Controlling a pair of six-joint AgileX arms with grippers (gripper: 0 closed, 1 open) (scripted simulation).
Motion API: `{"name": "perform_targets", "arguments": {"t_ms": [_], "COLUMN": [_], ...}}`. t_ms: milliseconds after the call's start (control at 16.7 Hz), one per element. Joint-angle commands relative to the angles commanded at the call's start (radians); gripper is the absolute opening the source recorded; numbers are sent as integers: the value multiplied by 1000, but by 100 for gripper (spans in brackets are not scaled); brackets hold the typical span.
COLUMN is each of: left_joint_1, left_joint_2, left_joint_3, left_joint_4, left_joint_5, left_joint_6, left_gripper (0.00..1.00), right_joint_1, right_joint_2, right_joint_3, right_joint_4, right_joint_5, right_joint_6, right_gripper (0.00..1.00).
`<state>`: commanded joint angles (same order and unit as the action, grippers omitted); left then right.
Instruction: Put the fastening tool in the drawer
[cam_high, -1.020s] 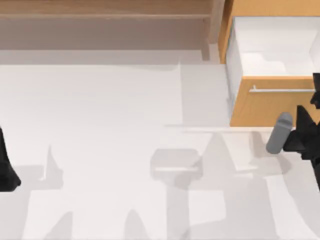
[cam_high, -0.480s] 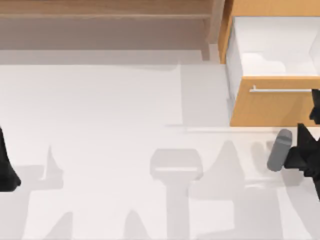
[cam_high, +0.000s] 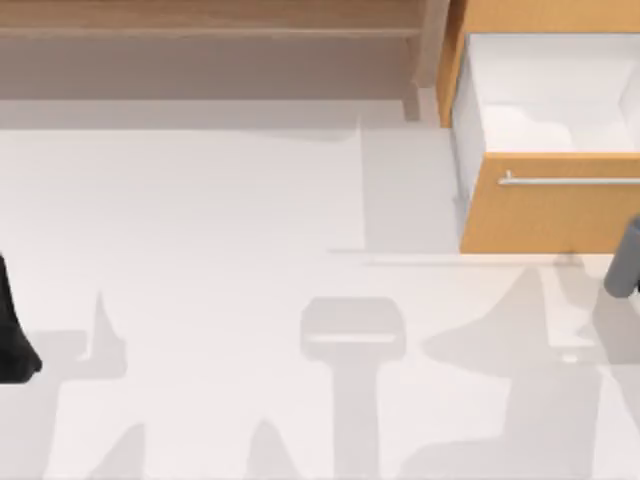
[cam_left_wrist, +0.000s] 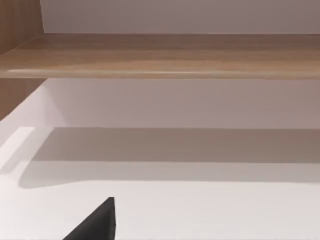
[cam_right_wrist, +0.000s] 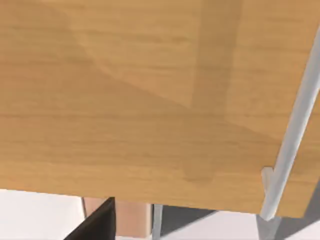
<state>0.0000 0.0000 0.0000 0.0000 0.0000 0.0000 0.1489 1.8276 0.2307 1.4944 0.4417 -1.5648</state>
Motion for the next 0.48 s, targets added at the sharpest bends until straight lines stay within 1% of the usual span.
{"name": "perform_targets", "arguments": {"t_ms": [120,240,480], "left_joint_1": [0,0,0], "left_joint_2": [0,0,0], "left_joint_3": [0,0,0], "left_joint_4": [0,0,0], "left_joint_5": [0,0,0], "left_joint_6": [0,0,0], "left_gripper": [100,100,100], "right_joint_1": [-95,-190,-378], "right_joint_2": [-66,-110,-143], "right_joint_3": [50,123,326], "right_joint_4": [-170,-381,-894], "right_joint_5": [10,7,-38], "right_joint_6": [-2,0,23], "right_gripper": [100,100,100]}}
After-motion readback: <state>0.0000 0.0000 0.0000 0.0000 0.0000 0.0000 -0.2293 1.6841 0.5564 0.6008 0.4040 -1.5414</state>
